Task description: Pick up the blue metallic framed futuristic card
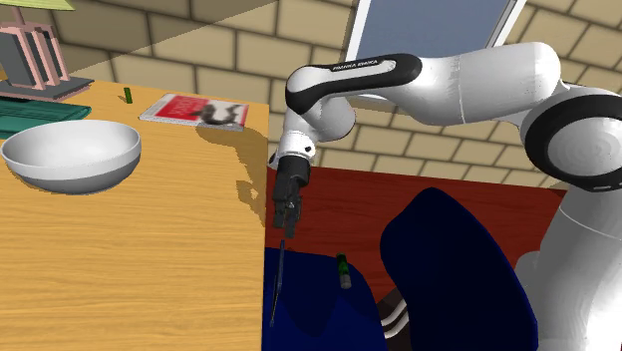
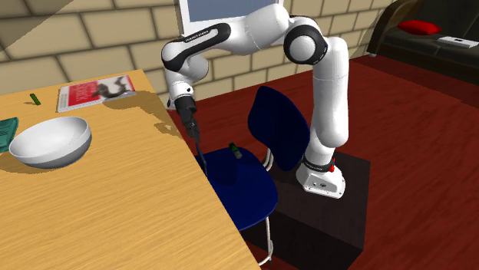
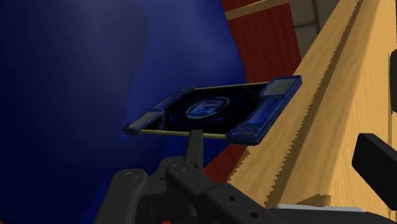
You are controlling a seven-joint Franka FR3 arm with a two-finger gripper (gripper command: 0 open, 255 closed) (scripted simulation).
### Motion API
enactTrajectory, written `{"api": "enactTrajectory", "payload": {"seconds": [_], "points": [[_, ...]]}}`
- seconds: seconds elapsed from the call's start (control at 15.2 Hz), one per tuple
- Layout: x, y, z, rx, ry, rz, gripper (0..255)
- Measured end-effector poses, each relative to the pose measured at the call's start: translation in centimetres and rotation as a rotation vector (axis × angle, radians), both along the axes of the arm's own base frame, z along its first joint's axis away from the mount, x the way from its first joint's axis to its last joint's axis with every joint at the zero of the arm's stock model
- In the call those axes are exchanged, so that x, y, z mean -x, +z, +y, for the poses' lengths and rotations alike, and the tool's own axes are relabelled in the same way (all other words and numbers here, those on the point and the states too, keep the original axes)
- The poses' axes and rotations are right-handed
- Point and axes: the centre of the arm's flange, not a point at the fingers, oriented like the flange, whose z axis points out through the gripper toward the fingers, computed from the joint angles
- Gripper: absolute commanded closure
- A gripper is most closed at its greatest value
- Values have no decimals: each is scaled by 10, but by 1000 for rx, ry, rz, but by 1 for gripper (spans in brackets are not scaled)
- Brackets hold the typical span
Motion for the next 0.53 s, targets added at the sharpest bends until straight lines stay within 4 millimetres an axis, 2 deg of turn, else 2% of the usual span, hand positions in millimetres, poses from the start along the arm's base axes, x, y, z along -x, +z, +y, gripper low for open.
{"api": "enactTrajectory", "payload": {"seconds": [0.2,0.26,0.53], "points": [[-2,-15,-1,0,0,1,0],[-1,-18,0,-1,0,1,255],[-1,-19,-1,-2,-1,-2,255]]}}
